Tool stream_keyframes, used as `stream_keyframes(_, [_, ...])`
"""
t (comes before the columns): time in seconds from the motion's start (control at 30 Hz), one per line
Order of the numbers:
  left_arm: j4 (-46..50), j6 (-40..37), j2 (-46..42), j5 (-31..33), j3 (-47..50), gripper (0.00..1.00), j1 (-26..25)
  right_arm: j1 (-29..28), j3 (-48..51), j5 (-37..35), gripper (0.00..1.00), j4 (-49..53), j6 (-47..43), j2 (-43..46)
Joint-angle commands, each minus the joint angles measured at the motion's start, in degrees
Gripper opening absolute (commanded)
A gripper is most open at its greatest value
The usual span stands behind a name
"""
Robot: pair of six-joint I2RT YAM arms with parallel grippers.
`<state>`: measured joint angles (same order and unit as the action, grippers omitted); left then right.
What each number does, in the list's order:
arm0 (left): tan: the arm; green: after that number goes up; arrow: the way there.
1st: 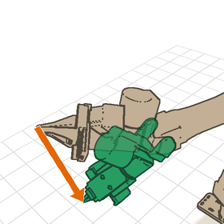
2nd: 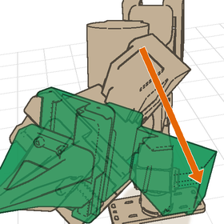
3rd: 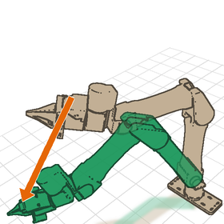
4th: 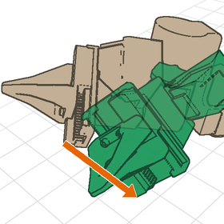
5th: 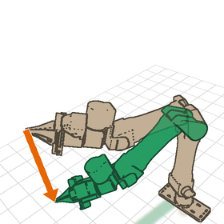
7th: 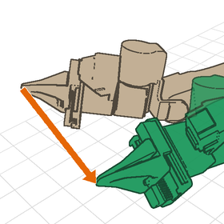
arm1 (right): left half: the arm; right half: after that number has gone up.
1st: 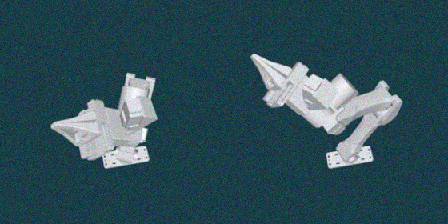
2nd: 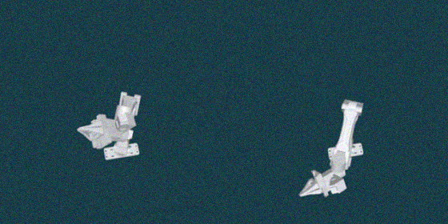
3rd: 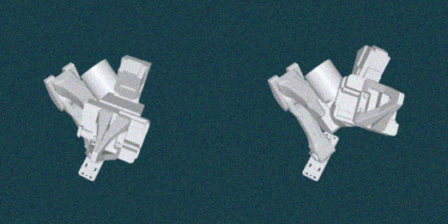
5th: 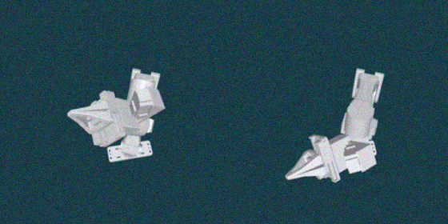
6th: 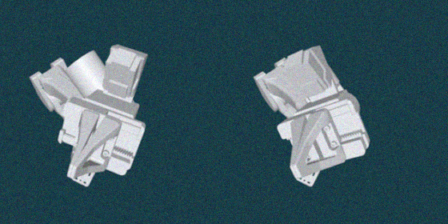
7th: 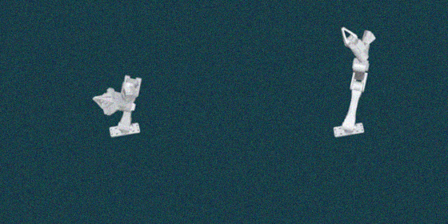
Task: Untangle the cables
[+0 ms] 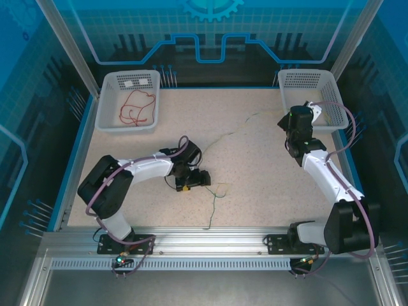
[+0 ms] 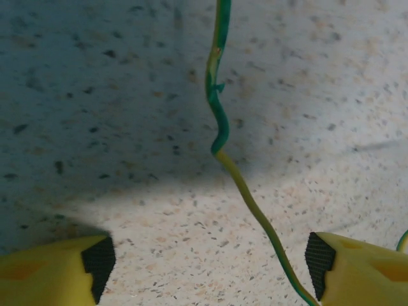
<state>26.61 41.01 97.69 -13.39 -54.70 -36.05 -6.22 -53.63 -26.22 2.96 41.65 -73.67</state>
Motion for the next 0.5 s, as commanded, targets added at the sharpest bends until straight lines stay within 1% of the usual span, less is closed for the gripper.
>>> stream_keyframes(0.0, [-9.6,1.6,5.6,-3.3,-1.4,0.7,-1.1,-0.3,0.3,0.9,0.0,-1.3,1.3,2.8])
stream_keyframes(0.1, [-12.2,1.8,7.3,-2.7,-2.1,0.35,-1.2,-0.6,0.3,2.1,0.0,-0.5,1.1,3.8])
stream_keyframes(0.17, [-14.9,2.0,6.2,-1.4,-1.8,0.25,-1.1,-0.9,0.3,3.4,0.0,0.6,0.7,4.0])
stream_keyframes(0.23, [-15.0,1.0,5.5,0.3,-3.2,0.11,-0.9,-1.4,1.1,4.6,0.0,0.9,0.3,4.4])
stream_keyframes(0.27, [-15.2,0.5,5.3,0.8,-4.0,0.07,-0.6,-1.7,1.9,5.9,0.0,0.2,-0.3,4.5])
stream_keyframes(0.37, [-16.3,-0.7,4.1,2.1,-6.2,0.0,0.9,-2.8,2.9,9.9,0.0,-1.8,-2.3,4.8])
stream_keyframes(0.4, [-16.6,-0.6,3.8,2.3,-6.7,0.0,1.6,-3.1,4.7,11.8,0.0,-2.8,-3.1,5.1])
stream_keyframes(0.47, [-20.5,0.1,2.5,1.2,-6.7,0.0,3.6,-4.6,6.8,16.4,0.0,-6.3,-6.2,6.5])
